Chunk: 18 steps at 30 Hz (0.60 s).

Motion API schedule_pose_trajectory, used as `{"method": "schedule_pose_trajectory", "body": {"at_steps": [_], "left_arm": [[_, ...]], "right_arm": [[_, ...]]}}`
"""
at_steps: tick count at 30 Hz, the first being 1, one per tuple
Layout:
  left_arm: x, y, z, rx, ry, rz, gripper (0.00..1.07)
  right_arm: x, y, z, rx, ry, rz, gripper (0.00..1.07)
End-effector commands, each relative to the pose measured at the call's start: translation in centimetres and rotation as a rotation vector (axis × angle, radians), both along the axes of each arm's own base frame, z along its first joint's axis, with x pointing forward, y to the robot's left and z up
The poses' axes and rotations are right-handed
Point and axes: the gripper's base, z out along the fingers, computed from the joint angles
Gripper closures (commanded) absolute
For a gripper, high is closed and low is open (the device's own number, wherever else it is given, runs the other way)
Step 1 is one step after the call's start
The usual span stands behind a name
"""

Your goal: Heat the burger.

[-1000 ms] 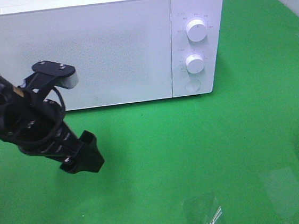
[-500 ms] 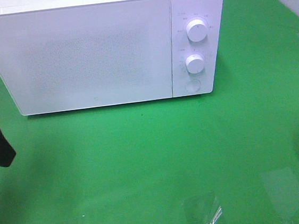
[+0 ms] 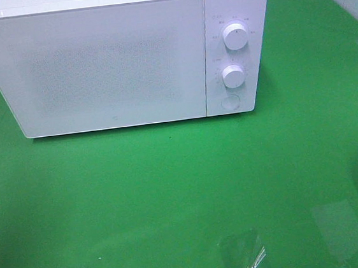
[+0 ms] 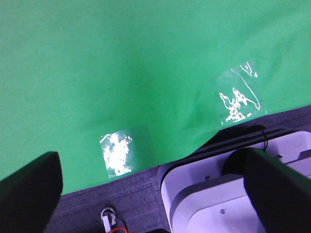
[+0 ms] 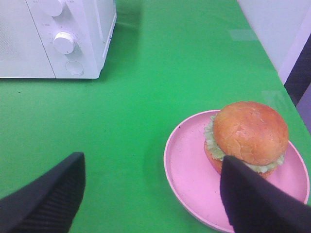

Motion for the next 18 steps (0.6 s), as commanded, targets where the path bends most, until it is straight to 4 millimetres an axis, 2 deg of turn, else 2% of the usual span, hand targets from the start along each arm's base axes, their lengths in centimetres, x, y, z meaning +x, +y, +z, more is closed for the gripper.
{"method": "schedule_pose_trajectory", "body": {"at_steps": [1,3,4,5,6,7,9,12,18], "left_arm": [[-1.8,0.4,0.0,0.001,-0.048,0.004,0.14],[-2.4,0.5,-0.1,0.001,-0.065,0.004,0.14],[-3.7,0.7,-0.4,-0.001,-0.099,0.003,0.14],[-3.7,0.7,-0.4,-0.001,-0.099,0.003,0.14],[-5.0,0.9,-0.2,-0.011,-0.167,0.005,0.14],[-5.0,0.9,-0.2,-0.011,-0.167,0.005,0.14],[-7.0,1.3,0.8,-0.032,-0.312,0.006,0.14],[-7.5,1.3,0.9,-0.037,-0.345,0.006,0.14],[-10.5,1.7,1.7,-0.071,-0.534,0.007,0.14]], "right_arm": [[-0.4,0.0,-0.1,-0.004,-0.029,0.000,0.34],[-0.4,0.0,-0.1,-0.004,-0.029,0.000,0.34],[-0.4,0.0,-0.1,-0.004,-0.029,0.000,0.34],[-0.4,0.0,-0.1,-0.004,-0.029,0.000,0.34],[-0.4,0.0,-0.1,-0.004,-0.029,0.000,0.34],[-0.4,0.0,-0.1,-0.004,-0.029,0.000,0.34],[-0.4,0.0,-0.1,-0.004,-0.029,0.000,0.34],[-0.4,0.0,-0.1,-0.004,-0.029,0.000,0.34],[-0.4,0.0,-0.1,-0.004,-0.029,0.000,0.34]]}}
